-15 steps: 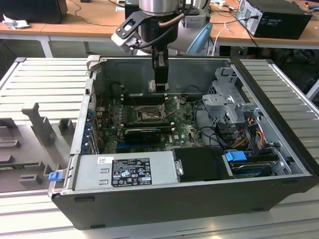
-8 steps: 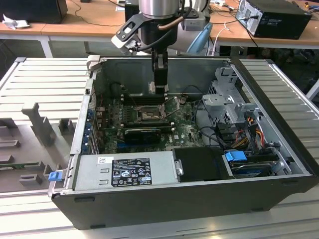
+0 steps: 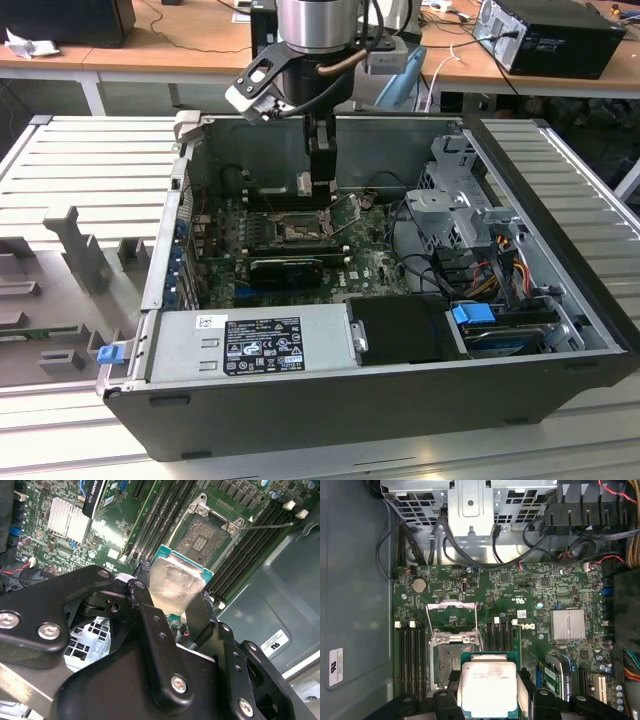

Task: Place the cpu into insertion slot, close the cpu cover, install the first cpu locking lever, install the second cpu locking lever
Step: 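Place the cpu into insertion slot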

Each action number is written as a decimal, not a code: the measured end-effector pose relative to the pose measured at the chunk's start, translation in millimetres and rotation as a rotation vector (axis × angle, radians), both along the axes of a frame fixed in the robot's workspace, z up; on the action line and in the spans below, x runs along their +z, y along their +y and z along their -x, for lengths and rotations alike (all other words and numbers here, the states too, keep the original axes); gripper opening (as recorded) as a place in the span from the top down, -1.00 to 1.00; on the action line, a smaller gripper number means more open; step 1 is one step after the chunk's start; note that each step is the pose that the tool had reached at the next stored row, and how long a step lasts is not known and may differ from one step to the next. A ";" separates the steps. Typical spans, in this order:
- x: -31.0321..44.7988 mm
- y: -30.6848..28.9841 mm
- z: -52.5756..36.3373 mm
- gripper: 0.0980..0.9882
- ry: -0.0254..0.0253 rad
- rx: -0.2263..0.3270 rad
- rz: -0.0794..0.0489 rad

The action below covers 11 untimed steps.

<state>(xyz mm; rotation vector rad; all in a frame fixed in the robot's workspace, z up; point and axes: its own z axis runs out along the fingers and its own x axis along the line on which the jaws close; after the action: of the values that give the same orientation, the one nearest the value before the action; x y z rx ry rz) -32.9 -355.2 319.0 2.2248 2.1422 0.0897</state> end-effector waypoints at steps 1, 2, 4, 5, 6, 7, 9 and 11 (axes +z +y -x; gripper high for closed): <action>-1.0 0.0 0.0 0.03 0.0000 0.001 0.000; -1.6 0.0 0.0 0.03 -0.0001 0.001 0.000; -3.6 0.0 0.0 0.03 0.0004 0.001 0.000; -4.6 0.0 0.0 0.03 0.0007 0.001 0.000; -5.7 0.0 0.0 0.03 0.0010 0.001 0.000; -6.2 0.0 0.0 0.03 0.0011 0.001 0.000; -8.0 0.0 0.0 0.03 0.0011 0.001 0.000; -9.5 0.0 0.0 0.03 0.0013 0.001 0.000</action>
<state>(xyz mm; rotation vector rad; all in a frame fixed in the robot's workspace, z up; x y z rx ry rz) -33.0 -355.2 309.5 2.2247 2.1437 0.0884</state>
